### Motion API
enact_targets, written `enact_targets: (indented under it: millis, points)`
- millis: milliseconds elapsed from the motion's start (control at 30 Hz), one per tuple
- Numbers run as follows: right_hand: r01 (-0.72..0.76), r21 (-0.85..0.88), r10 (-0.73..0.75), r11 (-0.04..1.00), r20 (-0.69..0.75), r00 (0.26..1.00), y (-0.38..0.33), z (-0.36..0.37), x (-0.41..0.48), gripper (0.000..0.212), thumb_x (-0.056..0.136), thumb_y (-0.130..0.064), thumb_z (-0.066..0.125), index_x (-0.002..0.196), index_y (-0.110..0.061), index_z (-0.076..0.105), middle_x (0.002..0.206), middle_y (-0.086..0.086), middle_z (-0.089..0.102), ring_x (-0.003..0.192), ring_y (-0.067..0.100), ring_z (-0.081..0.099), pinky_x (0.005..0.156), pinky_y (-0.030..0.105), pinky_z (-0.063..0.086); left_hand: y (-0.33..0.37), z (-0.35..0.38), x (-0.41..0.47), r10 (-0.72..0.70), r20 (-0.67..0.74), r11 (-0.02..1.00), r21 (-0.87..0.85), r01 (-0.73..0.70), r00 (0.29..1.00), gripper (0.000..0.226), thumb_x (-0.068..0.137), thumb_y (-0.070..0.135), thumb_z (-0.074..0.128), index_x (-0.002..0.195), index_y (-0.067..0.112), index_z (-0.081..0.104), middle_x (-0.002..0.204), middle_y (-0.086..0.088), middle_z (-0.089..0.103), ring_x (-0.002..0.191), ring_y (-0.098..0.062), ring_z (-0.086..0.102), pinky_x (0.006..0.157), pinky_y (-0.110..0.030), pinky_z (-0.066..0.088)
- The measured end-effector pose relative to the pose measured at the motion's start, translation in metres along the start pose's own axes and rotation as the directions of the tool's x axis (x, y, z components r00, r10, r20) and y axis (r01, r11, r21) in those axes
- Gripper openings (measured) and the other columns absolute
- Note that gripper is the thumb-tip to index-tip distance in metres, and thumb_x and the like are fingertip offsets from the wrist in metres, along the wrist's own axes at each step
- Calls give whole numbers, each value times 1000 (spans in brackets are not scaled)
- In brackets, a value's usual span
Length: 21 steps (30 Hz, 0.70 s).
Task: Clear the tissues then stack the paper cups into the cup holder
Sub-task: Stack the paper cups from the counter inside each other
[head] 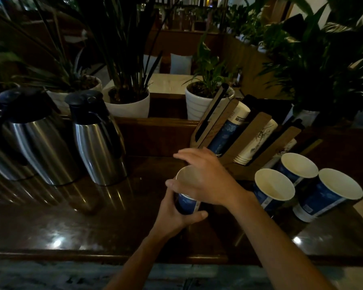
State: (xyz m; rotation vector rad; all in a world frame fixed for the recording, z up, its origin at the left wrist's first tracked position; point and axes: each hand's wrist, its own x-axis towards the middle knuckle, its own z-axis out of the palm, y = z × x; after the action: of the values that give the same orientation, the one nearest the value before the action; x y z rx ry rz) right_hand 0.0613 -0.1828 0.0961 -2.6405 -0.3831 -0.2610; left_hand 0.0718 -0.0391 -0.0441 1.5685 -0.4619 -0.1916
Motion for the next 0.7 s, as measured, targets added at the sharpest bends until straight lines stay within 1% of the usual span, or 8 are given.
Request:
enact_targets:
  millis: [100, 167, 233, 300, 400, 567, 633, 700]
  points:
    - [89, -117, -62, 989, 213, 975, -9, -2, 13, 72, 85, -78, 46, 142, -35, 49, 151, -10, 46, 144, 8, 32, 124, 45, 9, -2, 9, 0, -3, -18, 1000, -9, 3, 1000, 90, 66, 34, 102, 140, 46, 51, 139, 18, 65, 131, -4, 64, 104, -18, 54]
    - [108, -162, -55, 981, 306, 951, -12, 2, 16, 61, 91, -71, 44, 136, -32, 55, 142, -7, 54, 134, 14, 43, 116, 41, 23, -3, 13, 1, 12, -19, 1000, -21, -12, 1000, 82, 69, 27, 100, 135, 45, 55, 138, 13, 67, 128, -7, 66, 105, -24, 56]
    - [106, -195, -42, 975, 307, 951, -13, 6, 15, 46, 95, -63, 42, 122, -31, 60, 123, -6, 59, 113, 14, 51, 100, 40, 35, -3, 15, 2, 22, -46, 999, -42, -24, 999, 79, 70, 20, 98, 134, 44, 58, 137, 10, 69, 126, -9, 69, 103, -27, 59]
    - [89, -216, -26, 972, 279, 960, -13, 7, 14, 32, 96, -57, 39, 104, -32, 58, 103, -8, 54, 96, 12, 47, 88, 39, 38, -6, 17, 5, 23, -52, 999, -42, -25, 998, 79, 72, 9, 96, 139, 26, 56, 137, 1, 69, 126, -18, 70, 105, -39, 59]
    - [34, -208, 18, 978, 245, 969, -15, 11, 13, 25, 96, -52, 37, 94, -29, 49, 92, -6, 46, 89, 14, 44, 77, 37, 36, -5, 18, 8, 23, -48, 999, -24, -24, 999, 83, 73, 2, 95, 143, 15, 51, 138, -1, 68, 125, -19, 70, 102, -33, 60]
    - [-52, -262, 113, 964, 225, 968, -19, 20, 17, 30, 96, -54, 34, 102, -26, 43, 100, -2, 44, 96, 19, 46, 77, 39, 37, 4, 11, 6, -20, 19, 998, -65, 21, 1000, 72, 72, 28, 98, 133, 45, 62, 137, 10, 70, 126, -11, 70, 103, -33, 60]
    - [93, -242, -2, 966, 350, 937, -19, 14, 23, 37, 96, -55, 35, 105, -25, 55, 102, -3, 50, 102, 21, 51, 90, 44, 37, 5, 11, 8, -41, 19, 999, -20, 42, 999, 73, 74, 18, 96, 132, 45, 63, 135, 12, 71, 125, -8, 69, 103, -33, 60]
    - [270, -220, -163, 937, 408, 898, -18, 12, 26, 39, 97, -50, 36, 95, -25, 66, 92, -8, 55, 94, 16, 52, 96, 43, 35, 2, 11, 8, -59, -7, 998, -25, 59, 998, 75, 74, 17, 96, 139, 30, 60, 137, 7, 69, 128, -10, 67, 103, -32, 59]
